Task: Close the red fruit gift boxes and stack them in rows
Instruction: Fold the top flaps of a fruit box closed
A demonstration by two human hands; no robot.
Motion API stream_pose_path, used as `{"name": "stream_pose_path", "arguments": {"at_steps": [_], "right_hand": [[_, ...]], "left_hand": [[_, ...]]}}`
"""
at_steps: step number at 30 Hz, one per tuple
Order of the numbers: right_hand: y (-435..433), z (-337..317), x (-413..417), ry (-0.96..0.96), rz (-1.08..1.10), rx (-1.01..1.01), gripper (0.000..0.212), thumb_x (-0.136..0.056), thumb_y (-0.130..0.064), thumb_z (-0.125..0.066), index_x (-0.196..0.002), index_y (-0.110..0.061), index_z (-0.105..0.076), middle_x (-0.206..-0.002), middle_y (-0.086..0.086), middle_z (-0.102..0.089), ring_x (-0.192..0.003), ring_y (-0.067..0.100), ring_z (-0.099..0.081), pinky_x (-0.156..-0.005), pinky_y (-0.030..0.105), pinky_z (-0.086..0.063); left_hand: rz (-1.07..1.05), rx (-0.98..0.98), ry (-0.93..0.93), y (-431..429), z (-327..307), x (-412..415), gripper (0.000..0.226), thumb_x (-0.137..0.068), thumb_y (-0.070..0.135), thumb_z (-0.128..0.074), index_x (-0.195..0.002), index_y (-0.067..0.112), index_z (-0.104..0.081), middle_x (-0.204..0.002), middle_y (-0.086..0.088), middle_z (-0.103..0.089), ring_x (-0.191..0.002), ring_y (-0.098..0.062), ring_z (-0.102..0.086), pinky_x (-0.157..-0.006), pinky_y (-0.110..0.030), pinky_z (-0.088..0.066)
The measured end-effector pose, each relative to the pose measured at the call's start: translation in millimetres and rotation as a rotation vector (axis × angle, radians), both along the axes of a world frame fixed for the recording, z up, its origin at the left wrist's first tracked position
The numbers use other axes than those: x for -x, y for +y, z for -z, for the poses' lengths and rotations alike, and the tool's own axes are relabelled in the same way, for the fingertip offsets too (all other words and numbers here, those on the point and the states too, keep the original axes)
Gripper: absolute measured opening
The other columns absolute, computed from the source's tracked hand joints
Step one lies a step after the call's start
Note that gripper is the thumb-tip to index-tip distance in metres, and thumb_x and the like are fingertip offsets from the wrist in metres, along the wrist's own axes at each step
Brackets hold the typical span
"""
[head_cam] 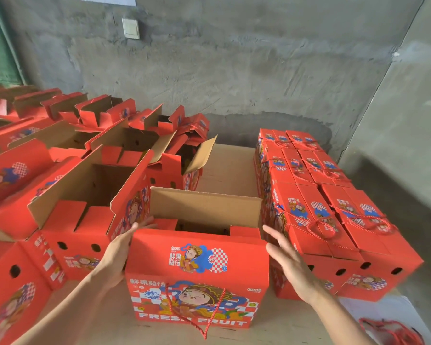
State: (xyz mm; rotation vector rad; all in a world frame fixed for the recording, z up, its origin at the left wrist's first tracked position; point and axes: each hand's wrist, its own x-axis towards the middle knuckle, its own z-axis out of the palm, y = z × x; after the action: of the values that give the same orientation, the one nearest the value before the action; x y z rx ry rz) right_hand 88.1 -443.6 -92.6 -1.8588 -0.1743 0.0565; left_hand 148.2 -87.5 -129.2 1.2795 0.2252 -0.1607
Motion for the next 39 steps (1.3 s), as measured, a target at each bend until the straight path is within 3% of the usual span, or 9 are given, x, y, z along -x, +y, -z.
{"name": "stream_pose_path", "arguments": {"at_steps": [2, 5, 8, 13, 18, 23, 28, 33, 39], "right_hand": [[9, 3, -3, -0.105, 0.108, 0.144, 0.032, -0.098, -0.015, -0.046, -0.122, -0.037, -0.051, -0.121, -0.022, -0.056, -0.111, -0.007, -0.053, -0.093, 0.014, -0.04], [28, 12, -3, -0.278, 0.253, 0.324, 0.026, -0.096, -0.001, -0.044, -0.101, -0.017, -0.065, -0.088, -0.011, -0.063, -0.073, 0.008, -0.06, -0.071, 0.023, -0.045], [40, 22, -6, -0.429, 0.398, 0.437, 0.014, -0.091, 0.004, -0.053, -0.085, 0.001, -0.066, -0.092, 0.004, -0.06, -0.088, 0.014, -0.058, -0.081, 0.019, -0.041], [44, 22, -9, -0.387, 0.47, 0.383, 0.016, -0.091, 0.003, -0.053, -0.082, 0.005, -0.066, -0.094, 0.007, -0.06, -0.092, 0.018, -0.058, -0.084, 0.021, -0.04], [44, 20, -9, -0.34, 0.485, 0.366, 0.017, -0.092, 0.002, -0.052, -0.084, 0.008, -0.066, -0.096, 0.01, -0.062, -0.093, 0.02, -0.058, -0.086, 0.027, -0.043], [40, 19, -17, -0.266, 0.452, 0.364, 0.016, -0.09, -0.001, -0.057, -0.085, 0.009, -0.068, -0.098, 0.01, -0.059, -0.094, 0.02, -0.057, -0.086, 0.025, -0.041], [39, 24, -18, -0.199, 0.465, 0.279, 0.008, -0.087, -0.003, -0.062, -0.083, 0.003, -0.066, -0.1, 0.005, -0.058, -0.098, 0.019, -0.057, -0.087, 0.023, -0.038], [39, 26, -15, -0.143, 0.512, 0.134, 0.028, -0.083, -0.001, -0.066, -0.106, -0.011, -0.052, -0.108, 0.002, -0.055, -0.105, 0.017, -0.051, -0.095, 0.029, -0.04], [31, 11, -27, 0.147, 0.25, -0.072, 0.077, -0.09, 0.008, -0.053, -0.151, -0.018, -0.014, -0.153, -0.007, -0.027, -0.137, 0.006, -0.024, -0.109, 0.026, -0.026]], "left_hand": [[0.058, 0.041, -0.004, -2, -6, 2, 0.054, -0.092, 0.058, -0.033, -0.114, 0.022, -0.066, -0.112, 0.007, -0.07, -0.099, -0.02, -0.068, -0.071, -0.035, -0.055], [0.008, -0.063, -0.061, -6, -5, 4, 0.039, -0.093, 0.05, -0.04, -0.11, 0.03, -0.068, -0.121, 0.008, -0.063, -0.108, -0.021, -0.061, -0.082, -0.038, -0.053], [-0.045, -0.223, -0.2, -8, -1, 6, 0.022, -0.096, 0.031, -0.048, -0.1, 0.033, -0.069, -0.122, 0.008, -0.06, -0.107, -0.02, -0.059, -0.084, -0.039, -0.051], [-0.098, -0.314, -0.257, -10, 1, 10, 0.017, -0.09, 0.029, -0.057, -0.089, 0.018, -0.07, -0.123, 0.011, -0.06, -0.099, -0.016, -0.063, -0.067, -0.029, -0.054], [-0.144, -0.411, -0.259, -9, 2, 11, 0.019, -0.086, 0.029, -0.065, -0.08, 0.012, -0.07, -0.125, 0.005, -0.061, -0.109, -0.028, -0.061, -0.085, -0.051, -0.053], [-0.182, -0.581, -0.29, -9, -1, 11, 0.022, -0.086, 0.026, -0.066, -0.074, 0.008, -0.07, -0.128, 0.002, -0.06, -0.116, -0.024, -0.055, -0.088, -0.052, -0.052], [-0.205, -0.494, -0.255, -11, 2, 9, 0.015, -0.086, 0.016, -0.066, -0.077, 0.004, -0.065, -0.125, 0.004, -0.058, -0.1, -0.022, -0.062, -0.071, -0.042, -0.057], [-0.176, -0.403, -0.223, -10, 3, 5, 0.015, -0.088, 0.007, -0.063, -0.087, 0.02, -0.055, -0.109, 0.005, -0.059, -0.089, -0.018, -0.061, -0.065, -0.038, -0.056], [-0.075, -0.382, -0.078, -8, -4, -5, 0.032, -0.09, 0.005, -0.058, -0.118, 0.018, -0.049, -0.106, -0.004, -0.061, -0.086, -0.018, -0.063, -0.059, -0.028, -0.051]]}}
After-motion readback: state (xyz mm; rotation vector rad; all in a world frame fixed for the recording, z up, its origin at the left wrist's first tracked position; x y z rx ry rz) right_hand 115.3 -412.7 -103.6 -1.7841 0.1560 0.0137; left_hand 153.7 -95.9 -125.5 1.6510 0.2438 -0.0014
